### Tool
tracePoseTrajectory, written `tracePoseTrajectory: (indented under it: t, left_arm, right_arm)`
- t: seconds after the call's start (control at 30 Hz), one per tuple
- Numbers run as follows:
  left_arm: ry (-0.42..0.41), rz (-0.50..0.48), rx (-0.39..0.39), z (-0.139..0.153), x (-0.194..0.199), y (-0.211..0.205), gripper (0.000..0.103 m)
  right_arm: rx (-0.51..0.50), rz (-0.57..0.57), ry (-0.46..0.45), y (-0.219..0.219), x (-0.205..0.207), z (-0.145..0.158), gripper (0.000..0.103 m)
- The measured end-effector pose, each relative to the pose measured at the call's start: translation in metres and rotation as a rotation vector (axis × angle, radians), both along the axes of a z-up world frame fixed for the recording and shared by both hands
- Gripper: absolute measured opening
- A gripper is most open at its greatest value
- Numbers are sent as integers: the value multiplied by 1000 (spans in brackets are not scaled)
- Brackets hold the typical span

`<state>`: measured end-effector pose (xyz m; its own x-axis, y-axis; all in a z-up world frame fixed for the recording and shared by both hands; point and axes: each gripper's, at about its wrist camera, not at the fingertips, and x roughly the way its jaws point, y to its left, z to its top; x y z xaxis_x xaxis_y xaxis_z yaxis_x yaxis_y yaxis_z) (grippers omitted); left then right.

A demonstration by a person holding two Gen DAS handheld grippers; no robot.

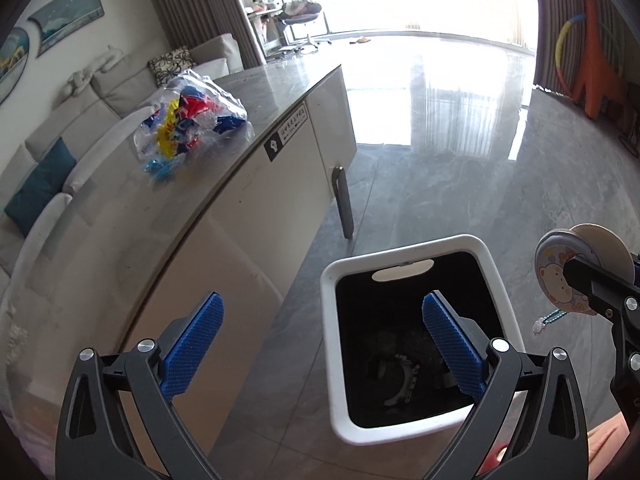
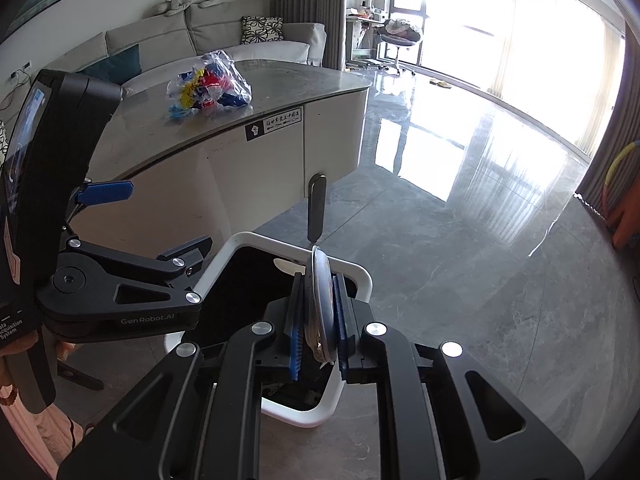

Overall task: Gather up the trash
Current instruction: 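Open the right gripper over the bin to drop the round lid, then move both grippers back to the table toward the clear wrapper bag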

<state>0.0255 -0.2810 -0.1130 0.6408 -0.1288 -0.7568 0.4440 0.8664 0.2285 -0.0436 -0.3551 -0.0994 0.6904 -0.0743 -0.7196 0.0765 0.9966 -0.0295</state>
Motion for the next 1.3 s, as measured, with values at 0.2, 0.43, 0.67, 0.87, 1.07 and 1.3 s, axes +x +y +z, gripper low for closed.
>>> tracePoseTrajectory:
  t: [0.2, 0.43, 0.67, 0.87, 1.07, 1.3]
  left_arm:
    - [-46, 40, 30, 8, 6, 24, 99]
    - [-51, 89, 23, 18, 15, 56, 99]
    - [-43, 127, 20, 20, 21, 85, 99]
    - [-24, 148, -18, 24, 25, 105, 99]
    - [-31, 141, -37, 28, 23, 111, 99]
    - [-32, 148, -47, 30, 25, 115, 99]
  right_arm:
    - [16, 16, 8, 11, 13, -5, 15]
    - [36, 27, 41, 29, 40, -23, 15]
    - [44, 29, 89, 43, 62, -44, 15]
    - [31, 30, 122, 51, 73, -60, 15]
    - [30, 23, 149, 54, 78, -74, 17]
    - [28, 7, 83, 54, 75, -59, 95]
